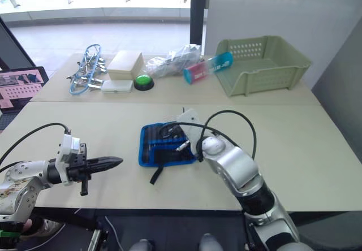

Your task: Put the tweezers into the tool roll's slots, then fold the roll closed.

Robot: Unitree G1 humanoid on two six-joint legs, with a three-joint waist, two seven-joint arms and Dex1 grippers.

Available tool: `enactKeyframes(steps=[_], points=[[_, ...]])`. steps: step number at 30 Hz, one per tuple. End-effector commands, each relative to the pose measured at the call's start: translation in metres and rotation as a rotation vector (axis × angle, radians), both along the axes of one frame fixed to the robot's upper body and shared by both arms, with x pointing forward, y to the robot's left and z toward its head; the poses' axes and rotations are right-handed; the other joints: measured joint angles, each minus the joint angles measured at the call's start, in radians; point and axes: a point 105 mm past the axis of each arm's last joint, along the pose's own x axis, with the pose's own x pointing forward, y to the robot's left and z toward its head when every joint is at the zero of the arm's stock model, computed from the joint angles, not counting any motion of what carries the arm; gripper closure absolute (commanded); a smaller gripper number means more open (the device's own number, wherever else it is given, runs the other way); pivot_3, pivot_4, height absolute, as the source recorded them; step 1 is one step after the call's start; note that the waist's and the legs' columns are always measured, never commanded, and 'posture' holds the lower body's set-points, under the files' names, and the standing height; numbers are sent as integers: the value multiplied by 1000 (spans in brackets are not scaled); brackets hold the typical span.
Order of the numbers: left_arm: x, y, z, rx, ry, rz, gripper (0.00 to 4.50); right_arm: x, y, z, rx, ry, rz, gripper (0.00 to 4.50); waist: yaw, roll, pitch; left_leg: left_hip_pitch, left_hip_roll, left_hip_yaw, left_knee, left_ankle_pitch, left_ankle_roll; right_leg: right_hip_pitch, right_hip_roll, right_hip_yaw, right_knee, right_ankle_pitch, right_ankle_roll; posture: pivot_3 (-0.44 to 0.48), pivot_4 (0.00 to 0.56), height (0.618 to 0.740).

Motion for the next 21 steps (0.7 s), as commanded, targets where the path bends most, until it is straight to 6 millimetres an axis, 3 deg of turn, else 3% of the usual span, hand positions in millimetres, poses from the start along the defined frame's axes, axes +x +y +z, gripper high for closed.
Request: enactKeyframes(steps=[1, 9, 17, 21], points=[[0, -2, 4, 2, -19, -19, 4500, -2, 18, 5, 8, -27, 62, 4472, -1, 0, 0, 0, 0, 0, 0, 0, 0, 0, 0, 0, 0, 0, 0, 0, 150, 740], [3, -3, 3, 7, -18, -33, 4500, -1, 57, -21, 44, 51, 133, 4472, -4, 0, 0, 1, 0, 0, 0, 0, 0, 0, 0, 0, 1, 0, 0, 0, 150, 740], [5, -4, 3, 13, -21, -45, 4500, 0, 56, -72, 132, 227, 81, 4472, -7, -3, -2, 3, 0, 0, 0, 0, 0, 1, 0, 0, 2, 0, 0, 0, 150, 740], [5, -3, 2, 12, -20, -45, 4500, 2, 50, -80, 228, 294, 46, 4472, -8, -3, -2, 7, 1, 0, 0, 0, 0, 3, 1, 0, 2, 0, 0, 0, 150, 740]])
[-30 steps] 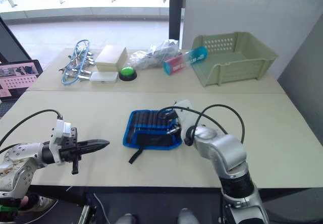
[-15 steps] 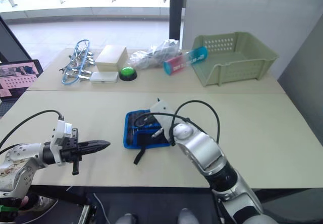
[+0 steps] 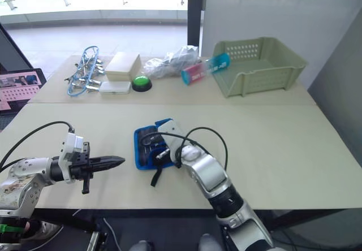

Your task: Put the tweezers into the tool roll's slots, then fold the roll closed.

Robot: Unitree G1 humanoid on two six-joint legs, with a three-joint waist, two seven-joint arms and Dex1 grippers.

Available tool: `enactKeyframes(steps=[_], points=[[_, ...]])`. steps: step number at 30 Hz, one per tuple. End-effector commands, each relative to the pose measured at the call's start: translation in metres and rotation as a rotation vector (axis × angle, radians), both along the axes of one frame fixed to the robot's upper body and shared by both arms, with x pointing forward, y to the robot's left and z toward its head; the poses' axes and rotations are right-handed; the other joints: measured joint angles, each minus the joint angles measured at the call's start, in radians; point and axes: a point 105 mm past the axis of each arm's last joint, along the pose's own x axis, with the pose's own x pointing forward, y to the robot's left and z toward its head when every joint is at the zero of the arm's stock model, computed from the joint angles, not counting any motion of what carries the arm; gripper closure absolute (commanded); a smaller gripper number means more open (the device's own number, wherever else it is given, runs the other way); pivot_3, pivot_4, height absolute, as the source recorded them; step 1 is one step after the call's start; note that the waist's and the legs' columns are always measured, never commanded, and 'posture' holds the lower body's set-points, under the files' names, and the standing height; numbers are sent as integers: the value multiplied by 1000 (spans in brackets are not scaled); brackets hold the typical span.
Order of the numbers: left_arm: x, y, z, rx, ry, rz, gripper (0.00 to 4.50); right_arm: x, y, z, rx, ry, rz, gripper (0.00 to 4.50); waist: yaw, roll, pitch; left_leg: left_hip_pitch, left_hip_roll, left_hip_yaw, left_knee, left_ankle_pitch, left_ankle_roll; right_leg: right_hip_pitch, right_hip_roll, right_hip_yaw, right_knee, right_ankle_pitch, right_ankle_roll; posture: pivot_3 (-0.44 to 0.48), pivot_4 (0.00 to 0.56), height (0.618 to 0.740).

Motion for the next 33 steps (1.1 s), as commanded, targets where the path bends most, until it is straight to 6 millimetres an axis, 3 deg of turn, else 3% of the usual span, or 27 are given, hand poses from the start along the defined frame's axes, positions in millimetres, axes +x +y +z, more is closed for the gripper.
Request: enactKeyframes(steps=[1, 4, 8, 14, 18, 22, 29, 33], points=[[1, -1, 2, -1, -21, -10, 4500, -6, -4, -35, 45, 172, -3, 4472, 0, 0, 0, 0, 0, 0, 0, 0, 0, 0, 0, 0, 0, 0, 0, 0, 150, 740], [1, -1, 1, -2, -18, -8, 4500, 0, -5, -29, 189, 218, -30, 3682, 0, -1, -1, 1, 0, 0, 0, 0, 0, 1, 0, 0, 0, 0, 0, 0, 150, 740], [1, 0, 1, -1, -20, -6, 4500, 3, 1, -7, 387, 255, -3, 2323, 1, -1, -1, 1, 0, 0, 0, 0, 0, 1, 0, 0, 0, 0, 0, 0, 150, 740], [2, 0, 2, -1, -23, -3, 4500, 0, 1, 31, 609, 257, 89, 2323, 5, -1, 0, -1, 0, 0, 0, 0, 0, -1, 0, 0, 1, 0, 0, 0, 150, 740], [1, 0, 2, -5, -20, 0, 4500, 7, -23, 50, 735, 233, 105, 2323, 6, 0, 0, -4, 0, 0, 0, 0, 0, -3, 0, 0, 1, 0, 0, 0, 150, 740], [2, 1, 2, -32, 8, 16, 4500, 11, -34, 53, 788, 235, 113, 2323, 8, 0, 1, -5, 0, 0, 0, 0, 0, -3, 0, 0, 0, 0, 0, 0, 150, 740], [17, 2, 4, -168, 149, 165, 4500, 21, -47, 23, 726, 252, 67, 4480, 6, 1, 1, -4, 0, 0, 0, 0, 0, -3, 0, 0, 0, 0, 0, 0, 150, 740], [17, 0, 0, -158, 204, 188, 4500, 22, -48, 4, 677, 293, 60, 4480, 5, 1, 1, -4, 0, 0, 0, 0, 0, -2, 0, 0, 0, 0, 0, 0, 150, 740]])
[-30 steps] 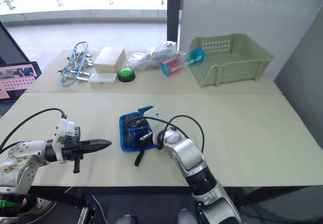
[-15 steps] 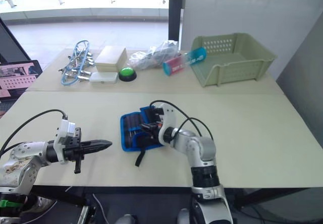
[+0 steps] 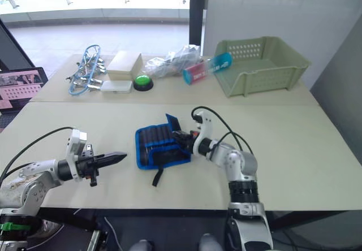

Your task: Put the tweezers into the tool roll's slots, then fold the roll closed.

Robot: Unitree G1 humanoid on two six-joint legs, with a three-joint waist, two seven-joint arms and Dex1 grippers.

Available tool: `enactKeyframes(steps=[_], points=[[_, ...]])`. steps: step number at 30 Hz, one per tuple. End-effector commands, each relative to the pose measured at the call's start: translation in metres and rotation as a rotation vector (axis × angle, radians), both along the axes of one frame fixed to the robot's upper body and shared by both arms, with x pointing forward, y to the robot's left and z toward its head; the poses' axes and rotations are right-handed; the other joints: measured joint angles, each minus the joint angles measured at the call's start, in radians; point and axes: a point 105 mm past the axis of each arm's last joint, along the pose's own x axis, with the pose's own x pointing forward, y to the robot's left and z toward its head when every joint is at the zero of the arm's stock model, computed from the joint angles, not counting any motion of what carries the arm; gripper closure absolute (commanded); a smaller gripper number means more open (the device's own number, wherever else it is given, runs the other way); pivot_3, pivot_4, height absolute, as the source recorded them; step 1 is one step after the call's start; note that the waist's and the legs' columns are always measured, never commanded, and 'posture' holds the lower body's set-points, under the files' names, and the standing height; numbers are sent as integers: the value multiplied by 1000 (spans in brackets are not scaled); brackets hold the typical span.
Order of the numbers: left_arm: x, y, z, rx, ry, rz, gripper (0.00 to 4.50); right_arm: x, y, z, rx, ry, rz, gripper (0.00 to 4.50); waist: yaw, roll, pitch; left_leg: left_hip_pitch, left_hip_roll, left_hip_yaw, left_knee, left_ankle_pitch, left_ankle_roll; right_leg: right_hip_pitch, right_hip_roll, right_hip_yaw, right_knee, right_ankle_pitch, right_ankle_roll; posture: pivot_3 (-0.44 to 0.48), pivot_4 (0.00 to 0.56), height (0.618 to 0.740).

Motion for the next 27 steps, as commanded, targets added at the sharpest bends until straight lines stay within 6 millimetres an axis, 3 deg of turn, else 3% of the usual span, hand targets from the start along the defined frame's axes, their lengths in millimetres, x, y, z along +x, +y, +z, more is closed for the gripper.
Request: enactKeyframes(steps=[1, 8, 11, 20, 24, 27], points=[[-1, 1, 9, -2, 4, 13, 4500, 0, 0, -19, -53, 36, 10, 4480, 1, 0, 0, 0, 0, 0, 0, 0, 0, 0, 0, 0, 0, 0, 0, 0, 150, 740], [-1, 4, 7, 0, 42, 44, 4500, 7, -4, -42, -188, 82, -31, 4480, 3, -1, 0, 1, 0, 0, 0, 0, 0, 1, 0, 0, 0, 0, 0, 0, 150, 740], [1, -2, 3, -30, 141, 55, 4500, 13, -11, -51, -279, 64, -47, 4480, 3, -1, -1, 2, 0, 0, 1, 1, -1, 3, 0, 0, 0, 0, 0, 0, 150, 740], [21, -18, -24, -91, 411, 237, 4500, 14, -8, -45, -262, 9, -53, 4480, 5, -2, -2, 6, 0, 0, 2, 1, 0, 8, 0, 0, 0, 0, 0, 0, 150, 740], [25, -33, -41, -111, 522, 266, 4500, 14, -8, -40, -248, -8, -62, 4480, 6, -3, -2, 6, 0, 0, 3, 1, 0, 8, 0, 0, 0, 0, 0, 0, 150, 740], [26, -47, -41, -202, 587, 251, 4500, 13, -10, -39, -257, -17, -67, 4480, 8, -3, -2, 6, -1, 0, 3, 1, 0, 9, 0, 0, 0, 0, 0, 0, 150, 740]])
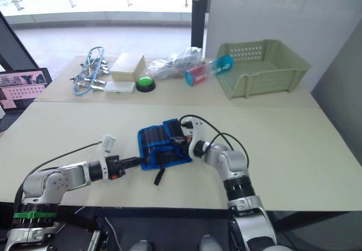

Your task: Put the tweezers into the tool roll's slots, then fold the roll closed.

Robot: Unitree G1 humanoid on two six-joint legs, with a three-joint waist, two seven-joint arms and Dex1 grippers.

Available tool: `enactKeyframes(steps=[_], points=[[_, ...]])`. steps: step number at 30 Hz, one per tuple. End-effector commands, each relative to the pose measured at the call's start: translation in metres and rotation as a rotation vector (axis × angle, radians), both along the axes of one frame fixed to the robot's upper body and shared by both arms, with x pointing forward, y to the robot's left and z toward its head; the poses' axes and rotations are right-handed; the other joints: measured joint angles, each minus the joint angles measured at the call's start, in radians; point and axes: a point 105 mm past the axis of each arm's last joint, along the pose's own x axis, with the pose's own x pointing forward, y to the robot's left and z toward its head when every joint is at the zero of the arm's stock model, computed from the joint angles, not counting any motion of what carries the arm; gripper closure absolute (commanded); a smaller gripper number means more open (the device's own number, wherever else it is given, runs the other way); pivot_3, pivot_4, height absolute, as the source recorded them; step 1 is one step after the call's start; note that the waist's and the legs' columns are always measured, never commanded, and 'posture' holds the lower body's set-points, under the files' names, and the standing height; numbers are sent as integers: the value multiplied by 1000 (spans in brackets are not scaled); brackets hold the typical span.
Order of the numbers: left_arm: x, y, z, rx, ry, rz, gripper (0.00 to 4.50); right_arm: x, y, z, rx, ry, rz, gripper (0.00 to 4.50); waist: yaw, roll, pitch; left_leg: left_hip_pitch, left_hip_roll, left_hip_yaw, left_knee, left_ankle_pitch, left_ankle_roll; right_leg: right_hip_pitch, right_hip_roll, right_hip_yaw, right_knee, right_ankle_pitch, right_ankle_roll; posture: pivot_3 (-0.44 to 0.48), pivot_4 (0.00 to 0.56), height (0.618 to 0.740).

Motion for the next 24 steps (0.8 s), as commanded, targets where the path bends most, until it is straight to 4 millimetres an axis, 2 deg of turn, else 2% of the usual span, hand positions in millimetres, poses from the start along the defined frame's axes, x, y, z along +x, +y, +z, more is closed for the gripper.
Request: enactKeyframes(steps=[1, 5, 10, 11, 13, 15, 20, 24], points=[[1, -11, 0, -101, 73, 19, 4500, 3, -18, -17, -55, 37, -78, 4480, 3, 0, 0, 0, 0, 0, 0, 0, 0, 1, 0, 0, 0, 0, 0, 0, 150, 740], [7, -6, 3, -206, 119, 91, 4500, 3, -21, -14, -54, 32, -91, 4480, 9, 0, 0, 1, 0, 0, 0, 0, 0, 2, 0, 0, -1, 0, 0, 0, 150, 740], [0, 7, 15, -277, 114, 102, 4500, 4, -21, -12, -54, 24, -103, 4480, 14, 0, 0, 1, 0, 0, 0, 0, 0, 2, 0, 0, -2, 0, 0, 0, 150, 740], [-1, 9, 16, -280, 109, 104, 3941, 4, -21, -12, -51, 24, -104, 4500, 14, 0, 0, 1, 0, 0, -1, 0, 0, 2, 0, 0, -2, 0, 0, 0, 150, 740], [-3, 20, 29, -339, 110, 106, 3337, 3, -20, -11, -49, 25, -104, 4500, 16, 0, 0, 1, 0, 0, -1, 0, 0, 2, 0, 0, -2, 0, 0, 0, 150, 740], [-4, 27, 34, -341, 117, 111, 2670, 3, -20, -12, -50, 26, -104, 4500, 18, 0, 0, 0, 0, 0, -1, 0, 0, 1, 0, 0, -2, 0, 0, 0, 150, 740], [-12, 39, 26, -289, 188, 114, 1043, 3, -19, -11, -58, 25, -104, 4500, 20, 0, 0, 1, 0, 0, -1, 0, -1, 1, 0, 0, -2, 0, 0, 0, 150, 740], [-16, 28, 15, -264, 253, 82, 1043, 3, -18, -10, -52, 21, -103, 4500, 20, 0, 0, 1, 0, 0, -1, 0, -1, 1, 0, 0, -2, 0, 0, 0, 150, 740]])
